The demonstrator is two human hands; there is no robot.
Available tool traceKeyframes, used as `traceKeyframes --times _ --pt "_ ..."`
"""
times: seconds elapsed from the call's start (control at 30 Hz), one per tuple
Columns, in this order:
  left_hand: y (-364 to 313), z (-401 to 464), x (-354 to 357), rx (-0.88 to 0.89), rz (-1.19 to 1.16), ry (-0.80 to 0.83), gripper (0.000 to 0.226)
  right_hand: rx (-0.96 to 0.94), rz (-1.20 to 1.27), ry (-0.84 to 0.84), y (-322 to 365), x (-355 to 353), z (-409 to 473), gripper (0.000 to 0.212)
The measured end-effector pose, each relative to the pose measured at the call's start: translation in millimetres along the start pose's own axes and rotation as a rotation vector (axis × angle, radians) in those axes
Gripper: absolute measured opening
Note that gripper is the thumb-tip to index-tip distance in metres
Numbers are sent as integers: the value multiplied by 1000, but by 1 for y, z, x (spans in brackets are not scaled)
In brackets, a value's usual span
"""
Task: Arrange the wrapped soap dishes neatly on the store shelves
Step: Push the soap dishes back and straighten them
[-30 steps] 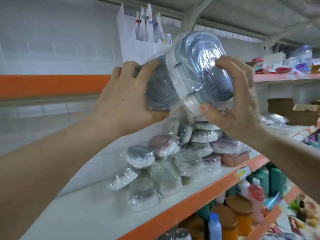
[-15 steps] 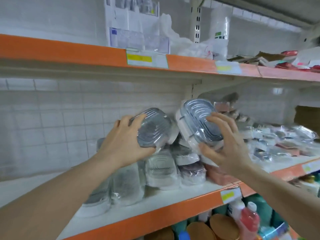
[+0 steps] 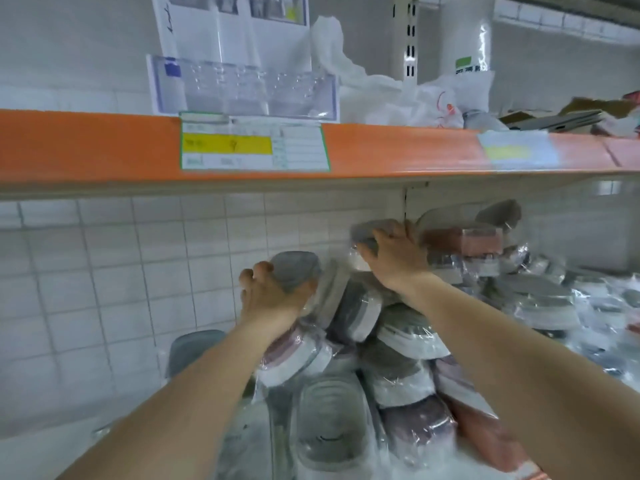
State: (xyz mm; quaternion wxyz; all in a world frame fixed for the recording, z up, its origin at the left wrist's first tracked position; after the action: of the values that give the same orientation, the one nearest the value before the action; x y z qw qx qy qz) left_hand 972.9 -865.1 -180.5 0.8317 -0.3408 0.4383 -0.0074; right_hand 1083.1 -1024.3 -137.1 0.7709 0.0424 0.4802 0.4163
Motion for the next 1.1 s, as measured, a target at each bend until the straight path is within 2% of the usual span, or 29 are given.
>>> traceKeyframes --times 0.07,0.13,0.23,0.33,0.5,0.57,0.63,0.67,0.77,0.93,1.1 --pt "6 2 6 78 27 68 76 43 -77 79 -6 11 6 51" --pt "15 3 10 136 175 97 68 37 -158 112 -10 17 4 53" --pt "24 4 7 101 355 159 81 52 -224 115 -11 16 2 56" --pt "24 2 0 80 301 194 91 46 -194 94 -9 11 -5 58" --pt "25 -17 -17 94 304 139 85 -115 -90 107 9 7 -37 55" --pt "28 -30 -26 104 333 193 89 -180 -42 147 23 8 -52 55" --pt "34 -49 -38 88 348 272 105 -211 7 209 39 12 -68 55" --pt "39 -59 -44 69 348 289 103 -220 26 236 47 14 -76 55" --pt "64 -91 -63 22 351 254 80 -246 23 302 72 25 -99 55" --pt "93 -137 -130 -7 459 110 75 -389 76 452 134 43 -128 56" --pt "97 -168 -209 -13 558 -101 70 -584 183 491 214 33 -160 55"
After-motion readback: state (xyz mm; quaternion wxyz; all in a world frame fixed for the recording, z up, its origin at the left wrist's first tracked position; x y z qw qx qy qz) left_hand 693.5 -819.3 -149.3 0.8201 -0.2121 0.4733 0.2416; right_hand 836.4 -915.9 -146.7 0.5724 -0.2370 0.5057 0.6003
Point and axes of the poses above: each hand's wrist, its own z-axis towards the middle knuckle, its own x-axis out of the palm, y = z × x, the point moved 2 cm from there along z, towards the middle knuckle, and after that the axes turned 14 degrees about z, right-handed, at the moved point
